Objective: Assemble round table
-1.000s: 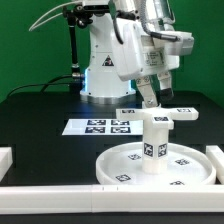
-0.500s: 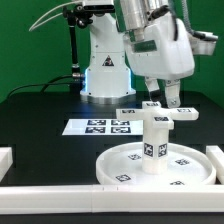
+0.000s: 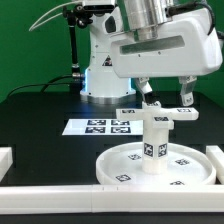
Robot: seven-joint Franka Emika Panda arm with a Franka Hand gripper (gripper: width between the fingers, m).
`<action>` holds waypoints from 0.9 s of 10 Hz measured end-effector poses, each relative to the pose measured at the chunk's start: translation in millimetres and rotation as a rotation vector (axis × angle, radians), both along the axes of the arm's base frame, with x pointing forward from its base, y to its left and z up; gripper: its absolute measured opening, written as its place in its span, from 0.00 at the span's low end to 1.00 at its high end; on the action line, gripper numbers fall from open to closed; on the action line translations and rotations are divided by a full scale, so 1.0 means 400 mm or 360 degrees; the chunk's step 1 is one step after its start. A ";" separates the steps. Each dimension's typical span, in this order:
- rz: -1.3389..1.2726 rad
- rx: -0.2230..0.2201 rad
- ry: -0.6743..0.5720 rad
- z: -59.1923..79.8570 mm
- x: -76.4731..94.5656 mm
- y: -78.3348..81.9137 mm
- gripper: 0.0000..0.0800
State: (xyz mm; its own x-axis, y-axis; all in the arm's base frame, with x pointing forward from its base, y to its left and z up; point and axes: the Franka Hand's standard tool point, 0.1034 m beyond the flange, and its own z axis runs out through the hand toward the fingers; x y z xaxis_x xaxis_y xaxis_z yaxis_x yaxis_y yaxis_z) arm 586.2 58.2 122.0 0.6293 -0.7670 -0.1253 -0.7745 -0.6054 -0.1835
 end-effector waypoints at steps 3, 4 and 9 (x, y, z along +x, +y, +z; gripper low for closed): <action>0.0701 -0.0145 -0.0111 0.002 0.004 -0.018 0.81; 0.0888 -0.0166 -0.0137 0.001 0.003 -0.024 0.81; 0.1624 -0.0285 -0.0199 -0.001 0.000 -0.030 0.81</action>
Offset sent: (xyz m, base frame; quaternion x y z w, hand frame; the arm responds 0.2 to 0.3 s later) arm 0.0032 -0.0070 0.0020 -0.0324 -0.0056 -0.3568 0.9336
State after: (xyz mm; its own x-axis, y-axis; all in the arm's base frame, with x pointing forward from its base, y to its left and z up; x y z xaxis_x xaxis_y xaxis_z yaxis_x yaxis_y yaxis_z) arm 586.3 46.2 121.6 0.9896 0.1355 0.0483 0.1387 -0.9879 -0.0700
